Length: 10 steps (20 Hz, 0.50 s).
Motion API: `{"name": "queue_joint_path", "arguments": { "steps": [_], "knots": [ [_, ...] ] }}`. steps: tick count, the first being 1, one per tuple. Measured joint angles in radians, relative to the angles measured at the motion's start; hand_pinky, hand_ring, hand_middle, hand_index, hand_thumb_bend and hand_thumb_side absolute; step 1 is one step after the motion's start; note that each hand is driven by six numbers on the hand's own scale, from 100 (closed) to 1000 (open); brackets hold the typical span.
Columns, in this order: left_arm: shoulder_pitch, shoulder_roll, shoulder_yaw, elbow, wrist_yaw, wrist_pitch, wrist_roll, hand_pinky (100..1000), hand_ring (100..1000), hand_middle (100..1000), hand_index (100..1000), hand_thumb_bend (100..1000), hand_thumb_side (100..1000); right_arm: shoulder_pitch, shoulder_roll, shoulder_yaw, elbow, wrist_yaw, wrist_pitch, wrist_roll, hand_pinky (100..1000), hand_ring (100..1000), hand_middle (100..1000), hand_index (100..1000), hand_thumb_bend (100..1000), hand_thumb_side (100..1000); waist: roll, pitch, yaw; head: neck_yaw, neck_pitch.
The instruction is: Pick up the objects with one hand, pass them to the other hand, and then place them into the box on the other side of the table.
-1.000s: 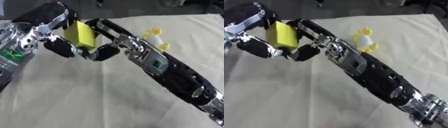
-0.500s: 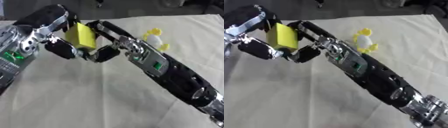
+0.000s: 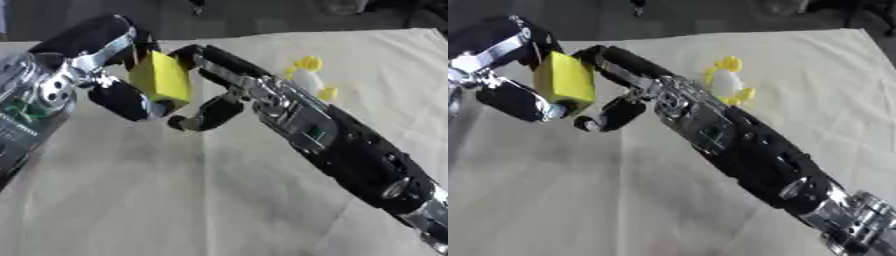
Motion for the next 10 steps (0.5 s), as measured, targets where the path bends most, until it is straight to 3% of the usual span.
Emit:
{"name": "queue_joint_path", "arguments": {
  "steps": [5,10],
  "knots": [
    [0.003,0.006,0.004,0.010,-0.002,-0.015,-0.011,662,517,369,400,430,100,0.001,0.000,-0.005,0.005,0.052,-0.019,0.025,882,834,710,926,619,100,0.000,0.000,-0.002,0.001,0.000],
    [0.017,0.056,0.017,0.034,-0.021,-0.031,-0.030,665,519,363,394,463,100,0.008,0.000,-0.006,0.005,0.074,-0.003,0.016,883,833,710,930,638,100,0.000,0.000,-0.003,0.010,0.001]
  ]
}}
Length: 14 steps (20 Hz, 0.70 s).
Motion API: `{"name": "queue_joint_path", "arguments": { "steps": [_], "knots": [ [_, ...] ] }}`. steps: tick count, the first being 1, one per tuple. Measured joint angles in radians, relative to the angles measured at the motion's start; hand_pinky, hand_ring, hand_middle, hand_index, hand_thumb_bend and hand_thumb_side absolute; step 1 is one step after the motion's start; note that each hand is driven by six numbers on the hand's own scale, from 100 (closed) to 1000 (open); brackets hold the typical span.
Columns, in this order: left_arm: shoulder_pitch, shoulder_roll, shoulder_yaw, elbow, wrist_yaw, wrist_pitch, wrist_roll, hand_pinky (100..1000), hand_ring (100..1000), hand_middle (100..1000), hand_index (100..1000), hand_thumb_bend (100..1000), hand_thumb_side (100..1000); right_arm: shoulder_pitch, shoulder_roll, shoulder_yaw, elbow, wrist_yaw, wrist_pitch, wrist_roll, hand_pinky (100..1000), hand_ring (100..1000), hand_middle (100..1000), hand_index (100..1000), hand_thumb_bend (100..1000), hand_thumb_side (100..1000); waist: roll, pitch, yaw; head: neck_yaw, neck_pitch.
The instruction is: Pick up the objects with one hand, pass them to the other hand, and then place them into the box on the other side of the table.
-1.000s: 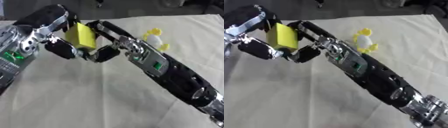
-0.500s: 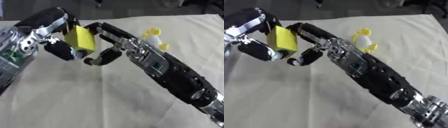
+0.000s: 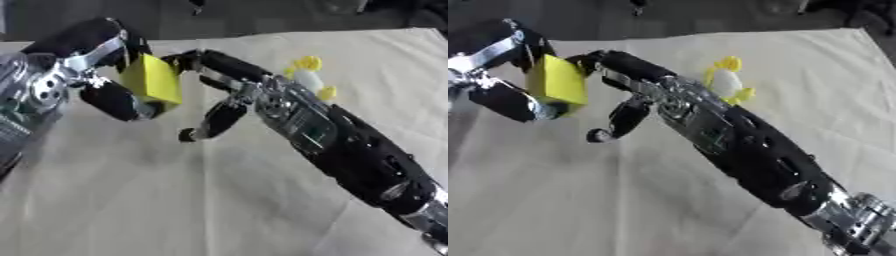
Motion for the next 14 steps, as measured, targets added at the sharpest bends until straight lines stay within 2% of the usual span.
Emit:
{"name": "queue_joint_path", "arguments": {
  "steps": [8,14],
  "knots": [
    [0.054,0.130,0.046,-0.004,-0.014,-0.024,-0.027,674,528,365,396,508,100,0.013,-0.004,0.000,0.010,0.014,0.043,-0.020,883,834,713,931,622,100,0.000,0.000,-0.001,0.047,0.000],
    [0.132,0.251,0.142,-0.006,-0.012,-0.006,0.023,685,527,373,405,473,100,0.015,-0.018,-0.007,0.007,0.009,0.062,-0.034,871,825,707,923,594,100,0.000,0.000,-0.003,0.105,-0.001]
  ]
}}
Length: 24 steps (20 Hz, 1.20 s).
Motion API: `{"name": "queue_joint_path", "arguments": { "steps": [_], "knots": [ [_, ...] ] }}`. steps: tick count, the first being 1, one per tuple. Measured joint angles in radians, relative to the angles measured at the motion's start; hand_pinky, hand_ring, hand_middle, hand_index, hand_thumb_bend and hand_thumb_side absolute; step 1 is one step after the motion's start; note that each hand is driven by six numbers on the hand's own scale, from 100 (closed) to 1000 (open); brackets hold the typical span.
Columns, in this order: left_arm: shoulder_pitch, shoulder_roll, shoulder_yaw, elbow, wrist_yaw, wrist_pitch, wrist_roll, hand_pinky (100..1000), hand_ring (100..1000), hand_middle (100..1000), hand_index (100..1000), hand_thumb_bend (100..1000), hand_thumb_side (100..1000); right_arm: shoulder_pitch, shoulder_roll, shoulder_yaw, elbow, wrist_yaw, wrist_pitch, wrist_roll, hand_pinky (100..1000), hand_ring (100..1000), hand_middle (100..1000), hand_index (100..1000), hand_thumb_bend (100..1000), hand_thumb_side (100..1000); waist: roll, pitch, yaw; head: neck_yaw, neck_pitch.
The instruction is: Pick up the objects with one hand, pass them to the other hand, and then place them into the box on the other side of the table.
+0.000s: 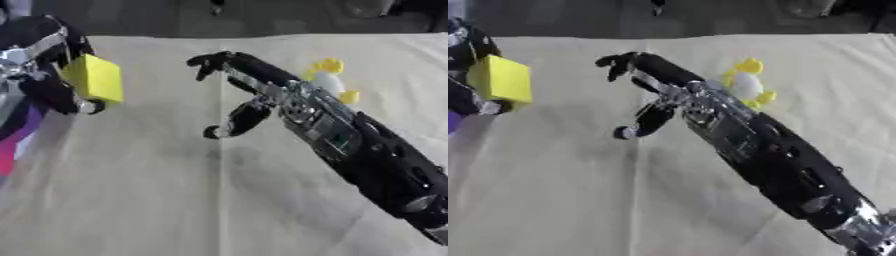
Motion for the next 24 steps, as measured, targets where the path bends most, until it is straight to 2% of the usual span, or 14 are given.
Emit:
{"name": "queue_joint_path", "arguments": {
  "steps": [4,8,13,16,23,24],
  "knots": [
    [0.056,0.064,0.075,0.006,0.019,0.025,0.058,685,527,365,396,468,100,0.001,0.000,-0.005,-0.001,-0.019,0.017,-0.018,871,826,699,913,584,100,0.000,0.002,0.001,0.040,-0.011],
    [0.090,0.099,0.121,0.043,0.031,0.043,0.104,684,527,365,396,446,100,0.006,-0.001,-0.005,-0.016,-0.028,0.020,-0.030,868,825,695,908,578,100,0.000,0.003,0.002,0.097,-0.028],
    [0.096,0.100,0.165,0.140,0.027,0.049,0.154,683,531,376,408,406,100,0.014,-0.004,-0.008,-0.050,-0.046,0.031,-0.054,854,825,687,902,544,100,-0.003,0.007,0.000,0.158,-0.046],
    [0.096,0.097,0.186,0.209,0.024,0.042,0.181,684,532,378,411,363,100,0.025,-0.014,-0.014,-0.082,-0.066,0.046,-0.074,857,828,694,904,545,110,-0.022,0.016,-0.015,0.181,-0.053],
    [0.101,0.076,0.222,0.348,0.010,0.021,0.244,688,544,402,437,345,100,0.041,-0.052,-0.036,-0.157,-0.087,0.071,-0.096,861,830,698,904,552,125,-0.043,0.034,-0.052,0.229,-0.063],
    [0.101,0.074,0.227,0.364,0.005,0.018,0.251,693,556,424,461,377,100,0.044,-0.056,-0.039,-0.164,-0.090,0.074,-0.099,859,829,695,902,552,120,-0.044,0.035,-0.054,0.234,-0.065]
  ]
}}
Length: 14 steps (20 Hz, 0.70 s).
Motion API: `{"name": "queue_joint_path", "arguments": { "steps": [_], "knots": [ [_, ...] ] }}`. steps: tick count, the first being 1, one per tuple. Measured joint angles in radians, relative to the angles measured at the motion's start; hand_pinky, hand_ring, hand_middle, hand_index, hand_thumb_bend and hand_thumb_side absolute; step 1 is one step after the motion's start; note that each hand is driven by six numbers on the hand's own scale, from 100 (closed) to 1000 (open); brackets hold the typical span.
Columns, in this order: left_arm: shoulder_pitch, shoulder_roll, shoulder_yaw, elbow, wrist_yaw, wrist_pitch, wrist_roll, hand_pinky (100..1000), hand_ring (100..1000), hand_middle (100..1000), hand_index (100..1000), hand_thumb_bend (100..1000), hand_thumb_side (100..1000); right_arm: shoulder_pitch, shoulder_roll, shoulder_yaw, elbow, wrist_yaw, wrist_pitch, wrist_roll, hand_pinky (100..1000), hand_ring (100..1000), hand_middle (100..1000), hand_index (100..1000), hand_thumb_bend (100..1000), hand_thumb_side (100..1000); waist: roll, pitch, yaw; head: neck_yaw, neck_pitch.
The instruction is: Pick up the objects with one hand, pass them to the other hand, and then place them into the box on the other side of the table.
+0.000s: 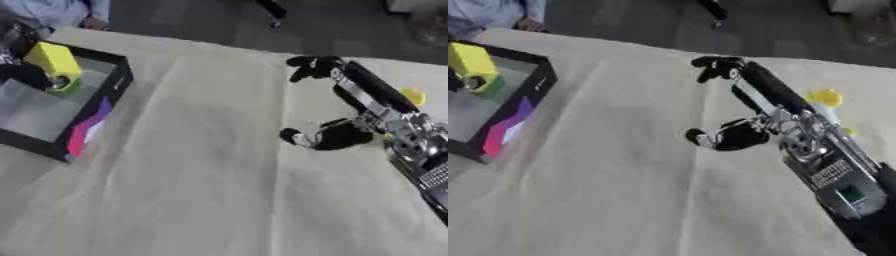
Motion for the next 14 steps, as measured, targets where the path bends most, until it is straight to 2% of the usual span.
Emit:
{"name": "queue_joint_path", "arguments": {
  "steps": [1,2,3,4,5,6,7,8,9,12,14],
  "knots": [
    [0.000,-0.002,0.005,0.014,-0.005,-0.003,0.007,699,567,446,485,413,100,0.000,-0.004,-0.003,-0.008,-0.003,0.003,-0.003,858,828,694,901,553,118,0.000,0.000,-0.001,0.003,-0.002],
    [0.000,-0.002,0.010,0.027,-0.012,-0.006,0.013,699,567,446,485,413,100,0.000,-0.006,-0.007,-0.012,-0.005,0.006,-0.006,858,828,694,901,553,118,0.000,0.001,-0.003,0.005,-0.002],
    [0.000,-0.003,0.014,0.037,-0.017,-0.009,0.017,743,621,535,616,520,100,0.000,-0.008,-0.011,-0.017,-0.008,0.009,-0.009,855,826,691,899,554,114,0.000,0.003,-0.005,0.006,-0.004],
    [0.000,-0.003,0.018,0.047,-0.023,-0.013,0.020,748,631,545,632,528,100,0.001,-0.010,-0.014,-0.020,-0.012,0.012,-0.013,855,826,690,899,554,113,0.000,0.004,-0.005,0.006,-0.004],
    [0.000,-0.003,0.018,0.054,-0.031,-0.018,0.019,786,705,619,731,588,227,0.001,-0.013,-0.017,-0.023,-0.016,0.015,-0.016,854,825,690,898,554,111,0.000,0.004,-0.005,0.006,-0.004],
    [0.000,-0.003,0.018,0.060,-0.042,-0.025,0.015,816,756,689,797,664,431,0.003,-0.015,-0.020,-0.027,-0.021,0.017,-0.019,854,825,689,898,554,110,0.000,0.004,-0.005,0.006,-0.004],
    [0.000,-0.003,0.019,0.065,-0.055,-0.031,0.011,832,783,728,829,718,510,0.004,-0.015,-0.022,-0.029,-0.024,0.020,-0.022,854,825,689,898,554,109,0.000,0.004,-0.005,0.004,-0.004],
    [0.001,-0.003,0.020,0.068,-0.070,-0.036,0.007,864,831,779,876,837,632,0.005,-0.015,-0.024,-0.032,-0.028,0.022,-0.024,853,825,689,898,554,108,0.000,0.004,-0.005,0.002,-0.004],
    [0.001,-0.003,0.021,0.072,-0.085,-0.041,0.002,872,841,789,884,879,656,0.006,-0.016,-0.027,-0.034,-0.030,0.024,-0.026,853,825,689,898,554,108,0.000,0.004,-0.005,0.001,-0.004],
    [0.001,-0.003,0.024,0.082,-0.133,-0.039,-0.016,878,851,795,886,969,645,0.008,-0.020,-0.029,-0.037,-0.039,0.028,-0.031,852,825,688,897,556,104,0.000,0.004,-0.006,-0.010,-0.004],
    [0.001,-0.003,0.029,0.084,-0.158,-0.029,-0.029,875,849,790,880,996,633,0.008,-0.023,-0.032,-0.040,-0.045,0.031,-0.036,851,824,686,896,556,100,0.000,0.004,-0.006,-0.016,-0.003]
  ]
}}
